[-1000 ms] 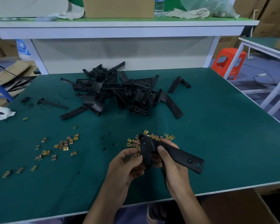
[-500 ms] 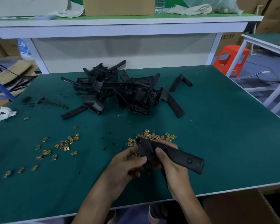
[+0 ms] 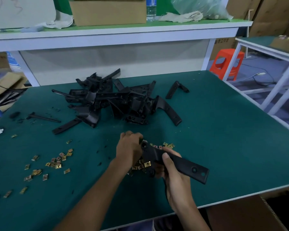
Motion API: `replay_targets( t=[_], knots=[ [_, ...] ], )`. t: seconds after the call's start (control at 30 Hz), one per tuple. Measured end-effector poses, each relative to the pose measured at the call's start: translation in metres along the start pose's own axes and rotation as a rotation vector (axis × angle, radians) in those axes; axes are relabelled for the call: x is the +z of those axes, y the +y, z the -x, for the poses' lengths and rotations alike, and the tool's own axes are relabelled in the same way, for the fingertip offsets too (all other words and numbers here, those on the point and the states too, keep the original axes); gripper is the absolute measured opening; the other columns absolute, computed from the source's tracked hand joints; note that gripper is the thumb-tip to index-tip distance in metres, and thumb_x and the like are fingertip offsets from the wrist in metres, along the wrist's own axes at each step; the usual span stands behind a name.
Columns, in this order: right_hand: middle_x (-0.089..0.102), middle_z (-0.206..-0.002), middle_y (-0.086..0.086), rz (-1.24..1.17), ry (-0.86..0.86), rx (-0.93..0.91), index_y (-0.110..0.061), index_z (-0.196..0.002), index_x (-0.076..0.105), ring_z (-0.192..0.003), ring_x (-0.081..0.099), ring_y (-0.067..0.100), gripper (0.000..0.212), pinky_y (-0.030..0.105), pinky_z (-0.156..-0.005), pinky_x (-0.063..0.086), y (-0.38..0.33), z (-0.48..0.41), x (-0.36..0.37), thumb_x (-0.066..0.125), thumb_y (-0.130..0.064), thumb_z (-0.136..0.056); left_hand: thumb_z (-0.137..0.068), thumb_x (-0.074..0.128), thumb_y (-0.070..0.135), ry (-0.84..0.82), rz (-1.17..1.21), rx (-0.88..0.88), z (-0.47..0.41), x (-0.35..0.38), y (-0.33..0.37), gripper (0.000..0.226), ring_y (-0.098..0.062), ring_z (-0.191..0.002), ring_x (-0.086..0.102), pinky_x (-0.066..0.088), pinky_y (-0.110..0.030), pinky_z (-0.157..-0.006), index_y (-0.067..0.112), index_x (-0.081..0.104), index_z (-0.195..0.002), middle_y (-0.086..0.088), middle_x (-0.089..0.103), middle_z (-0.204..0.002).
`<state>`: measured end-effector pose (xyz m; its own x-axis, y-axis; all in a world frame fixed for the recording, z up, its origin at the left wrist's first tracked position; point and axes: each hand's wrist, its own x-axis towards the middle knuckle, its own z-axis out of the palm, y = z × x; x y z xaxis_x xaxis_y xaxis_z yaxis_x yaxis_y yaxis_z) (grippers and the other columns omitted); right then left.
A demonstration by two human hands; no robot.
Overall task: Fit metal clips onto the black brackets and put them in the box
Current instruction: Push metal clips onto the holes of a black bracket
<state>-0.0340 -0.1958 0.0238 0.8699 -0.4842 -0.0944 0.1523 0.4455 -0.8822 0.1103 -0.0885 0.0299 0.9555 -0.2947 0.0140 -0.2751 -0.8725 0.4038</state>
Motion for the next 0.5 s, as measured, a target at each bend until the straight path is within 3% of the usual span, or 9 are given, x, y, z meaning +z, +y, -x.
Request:
replay_targets(
  t=[0.17,0.3,0.4,0.5],
  knots=[
    [0.076,-0.109,0.009,0.017,-0.004,0.011,-0.015,-0.117,0.071,-0.092,0.073,0.022,0.034,0.028,-0.069,0.059,-0.001,0.000,-0.001,0.068,-0.032,-0.089,-0.092,0.064,0.023,0.019,0.123,-0.006,-0.005,-0.003,0.008,0.008,-0.026,-0.105,0.055,0.051,-0.041,-0.087,0.020,0.067,-0.099,-0.002,0.064,-0.104],
    [0.075,-0.111,0.012,-0.004,0.010,0.021,-0.010,-0.118,0.070,-0.099,0.072,0.025,0.035,0.028,-0.072,0.058,-0.001,-0.001,-0.001,0.067,-0.029,-0.089,-0.092,0.068,0.026,0.054,0.422,-0.081,0.009,-0.016,0.007,0.007,-0.015,-0.083,0.064,0.052,-0.031,-0.069,0.022,0.064,-0.090,0.005,0.067,-0.086],
    [0.076,-0.106,0.014,-0.022,0.016,0.023,-0.008,-0.118,0.069,-0.086,0.071,0.024,0.034,0.029,-0.063,0.056,0.000,-0.001,-0.001,0.065,-0.026,-0.090,-0.093,0.069,0.027,0.058,0.661,-0.140,0.032,-0.025,0.000,0.006,-0.006,-0.085,0.066,0.047,-0.022,-0.068,0.030,0.065,-0.091,0.010,0.070,-0.089],
    [0.076,-0.103,0.014,-0.023,0.008,0.015,-0.007,-0.118,0.068,-0.082,0.072,0.021,0.034,0.027,-0.060,0.055,0.000,-0.001,-0.001,0.065,-0.026,-0.090,-0.093,0.067,0.018,0.078,0.883,-0.164,0.062,-0.031,-0.005,0.013,-0.004,-0.083,0.065,0.051,-0.023,-0.074,0.031,0.069,-0.093,0.009,0.071,-0.089]
  ],
)
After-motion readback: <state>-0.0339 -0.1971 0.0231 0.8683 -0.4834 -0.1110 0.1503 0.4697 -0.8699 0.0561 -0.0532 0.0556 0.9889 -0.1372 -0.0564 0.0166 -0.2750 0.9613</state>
